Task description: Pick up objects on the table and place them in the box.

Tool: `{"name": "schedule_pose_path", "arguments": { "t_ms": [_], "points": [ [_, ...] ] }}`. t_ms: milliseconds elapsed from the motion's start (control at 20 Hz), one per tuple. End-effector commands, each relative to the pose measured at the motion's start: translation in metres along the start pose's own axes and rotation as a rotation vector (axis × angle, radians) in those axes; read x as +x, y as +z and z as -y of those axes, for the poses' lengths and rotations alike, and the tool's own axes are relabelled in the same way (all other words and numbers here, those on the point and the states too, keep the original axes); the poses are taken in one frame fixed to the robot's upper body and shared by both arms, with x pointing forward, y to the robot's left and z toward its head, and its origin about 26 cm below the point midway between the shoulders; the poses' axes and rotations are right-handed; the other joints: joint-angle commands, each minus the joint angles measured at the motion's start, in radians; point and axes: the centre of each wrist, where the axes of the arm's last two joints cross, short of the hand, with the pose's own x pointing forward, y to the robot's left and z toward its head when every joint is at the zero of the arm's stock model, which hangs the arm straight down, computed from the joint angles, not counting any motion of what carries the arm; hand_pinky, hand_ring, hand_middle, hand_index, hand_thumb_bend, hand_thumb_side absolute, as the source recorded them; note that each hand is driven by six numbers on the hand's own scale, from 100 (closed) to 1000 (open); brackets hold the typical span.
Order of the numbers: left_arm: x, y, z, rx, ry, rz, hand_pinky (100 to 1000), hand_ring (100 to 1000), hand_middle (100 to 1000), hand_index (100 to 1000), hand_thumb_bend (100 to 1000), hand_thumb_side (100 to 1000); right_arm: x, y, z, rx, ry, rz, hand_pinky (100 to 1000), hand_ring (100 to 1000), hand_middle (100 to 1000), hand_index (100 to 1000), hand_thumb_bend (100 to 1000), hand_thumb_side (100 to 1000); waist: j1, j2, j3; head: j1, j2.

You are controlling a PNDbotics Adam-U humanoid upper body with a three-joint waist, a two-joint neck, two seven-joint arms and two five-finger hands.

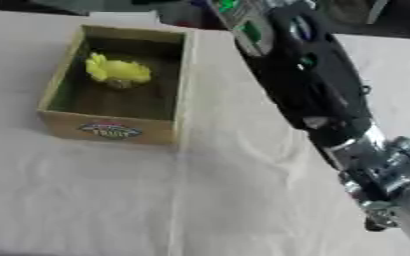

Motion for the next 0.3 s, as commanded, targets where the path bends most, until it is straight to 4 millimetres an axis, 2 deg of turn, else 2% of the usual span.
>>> {"name": "schedule_pose_path", "arguments": {
  "t_ms": [50, 150, 300],
  "points": [
    [0.007, -0.008, -0.005, -0.002, -0.012, 0.039, 485, 523, 545, 671, 100, 592, 0.009, 0.046, 0.038, -0.229, -0.117, 0.010, 857, 757, 721, 862, 100, 1000, 0.013, -0.020, -0.004, 0.020, 0.005],
    [0.007, -0.006, -0.005, 0.002, -0.013, 0.038, 485, 523, 545, 671, 100, 592, 0.009, 0.069, 0.038, -0.321, -0.213, 0.008, 854, 748, 722, 866, 100, 1000, 0.021, -0.022, -0.007, 0.025, 0.022],
    [0.006, -0.003, -0.006, 0.008, -0.012, 0.032, 485, 523, 546, 672, 100, 592, -0.007, 0.083, 0.026, -0.434, -0.337, 0.000, 855, 742, 730, 879, 100, 1000, 0.035, -0.025, -0.015, 0.031, 0.049]
  ]
}}
